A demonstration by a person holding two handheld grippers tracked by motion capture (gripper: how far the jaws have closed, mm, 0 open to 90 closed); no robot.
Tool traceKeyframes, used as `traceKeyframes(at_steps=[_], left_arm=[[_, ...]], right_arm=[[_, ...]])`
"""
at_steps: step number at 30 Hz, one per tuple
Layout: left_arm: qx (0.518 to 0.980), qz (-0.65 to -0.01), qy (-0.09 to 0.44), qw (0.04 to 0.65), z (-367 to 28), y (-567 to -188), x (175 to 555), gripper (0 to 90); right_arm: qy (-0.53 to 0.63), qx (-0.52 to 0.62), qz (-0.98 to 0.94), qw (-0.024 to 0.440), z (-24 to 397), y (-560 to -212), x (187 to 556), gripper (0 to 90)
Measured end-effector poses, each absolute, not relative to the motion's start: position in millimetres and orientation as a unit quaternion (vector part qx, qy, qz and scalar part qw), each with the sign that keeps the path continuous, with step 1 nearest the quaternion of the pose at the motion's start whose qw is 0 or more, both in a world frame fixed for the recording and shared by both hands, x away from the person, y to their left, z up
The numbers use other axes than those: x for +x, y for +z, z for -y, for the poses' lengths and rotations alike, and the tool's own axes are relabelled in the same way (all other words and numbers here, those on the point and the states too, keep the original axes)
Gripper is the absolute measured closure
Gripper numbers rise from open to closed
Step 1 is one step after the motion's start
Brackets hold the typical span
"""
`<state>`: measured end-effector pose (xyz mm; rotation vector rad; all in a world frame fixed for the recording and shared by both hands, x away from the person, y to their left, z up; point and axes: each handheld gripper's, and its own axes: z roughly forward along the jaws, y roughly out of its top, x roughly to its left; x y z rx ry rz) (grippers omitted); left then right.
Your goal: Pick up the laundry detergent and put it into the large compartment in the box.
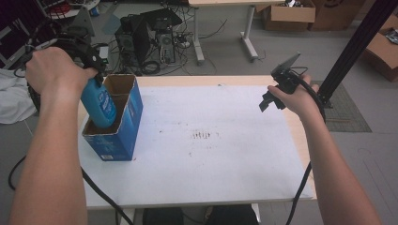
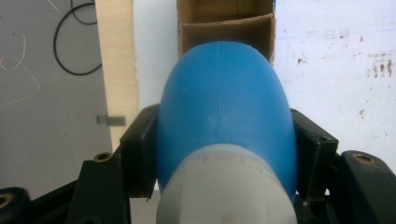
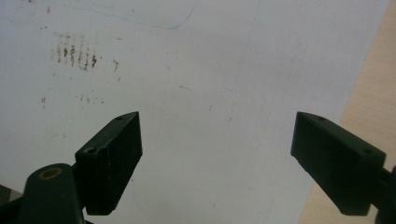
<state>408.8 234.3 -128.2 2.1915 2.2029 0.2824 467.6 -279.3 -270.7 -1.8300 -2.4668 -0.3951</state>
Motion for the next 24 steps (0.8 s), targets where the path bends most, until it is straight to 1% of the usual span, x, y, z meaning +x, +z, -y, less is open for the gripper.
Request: traceKeyframes(at_steps=[9,24], left_arm=[[0.703,-0.707,0.077,0.0,-239.4,-161.5,417.4,38.4],[0.705,-0.708,0.049,-0.016,-240.7,-228.0,428.8,38.3]], right_arm=[[-0.124,-0.59,0.797,0.024,278.6,-276.0,469.8,16.8],[-0.121,-0.586,0.801,0.024,277.1,-277.6,471.1,16.9]])
